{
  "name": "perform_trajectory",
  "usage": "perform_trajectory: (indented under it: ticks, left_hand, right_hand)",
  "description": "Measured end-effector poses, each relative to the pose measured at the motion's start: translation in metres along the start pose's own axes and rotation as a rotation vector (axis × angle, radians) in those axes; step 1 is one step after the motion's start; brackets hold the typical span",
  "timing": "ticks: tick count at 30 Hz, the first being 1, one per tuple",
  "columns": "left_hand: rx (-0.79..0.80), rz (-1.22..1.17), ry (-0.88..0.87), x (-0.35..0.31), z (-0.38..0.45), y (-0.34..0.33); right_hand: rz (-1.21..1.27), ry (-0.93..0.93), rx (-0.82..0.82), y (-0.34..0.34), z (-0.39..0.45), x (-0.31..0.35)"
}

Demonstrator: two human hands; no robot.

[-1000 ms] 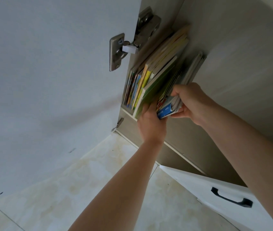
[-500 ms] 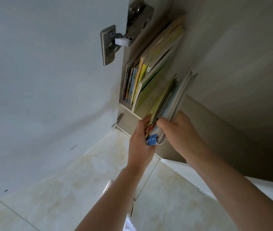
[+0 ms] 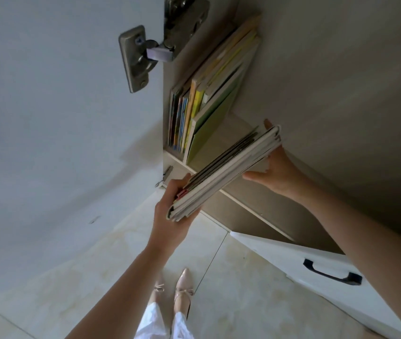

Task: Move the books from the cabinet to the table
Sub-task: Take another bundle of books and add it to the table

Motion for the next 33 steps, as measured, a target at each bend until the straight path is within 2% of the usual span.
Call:
perform_trajectory:
  ticks: [4, 7, 15, 21, 23, 28, 31, 33]
  left_hand:
    - [0.052, -0.041, 0.051, 0.003, 0.004, 0.007]
    - [0.056, -0.022, 0.066, 0.006, 0.001, 0.016]
    - [0.035, -0.026, 0.113, 0.009, -0.002, 0.023]
    - [0.129, -0.054, 0.223, -0.009, -0.020, 0.038]
    - [0.139, -0.091, 0.285, -0.024, -0.030, 0.045]
    - [0.107, -0.274, 0.619, -0.076, -0.073, 0.068]
    - [0.108, -0.317, 0.695, -0.117, -0.104, 0.084]
    - [0.005, -0.315, 0.733, -0.148, -0.128, 0.095]
  right_hand:
    - [0.047, 0.074, 0.129, 0.000, 0.002, 0.004]
    - [0.102, 0.092, 0.162, -0.004, 0.002, 0.004]
    - [0.113, 0.104, 0.017, -0.011, -0.008, -0.004]
    - [0.132, 0.031, 0.040, -0.012, -0.047, -0.006]
    - [0.172, 0.009, 0.068, -0.011, -0.070, -0.002]
    - [0.222, -0.072, 0.213, -0.012, -0.135, 0.022]
    - [0.292, -0.080, 0.285, -0.018, -0.177, 0.046]
    - [0.339, -0.080, 0.311, -0.024, -0.204, 0.064]
Point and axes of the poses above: each hand's wrist, its own z-axis towards the middle knuckle, its own y-axis out of the back of the hand, x = y × z, the point moved 5 cm from there along z, towards the middle knuckle, and after that the axes turned 9 degrees about -y, right-handed, at the moved point
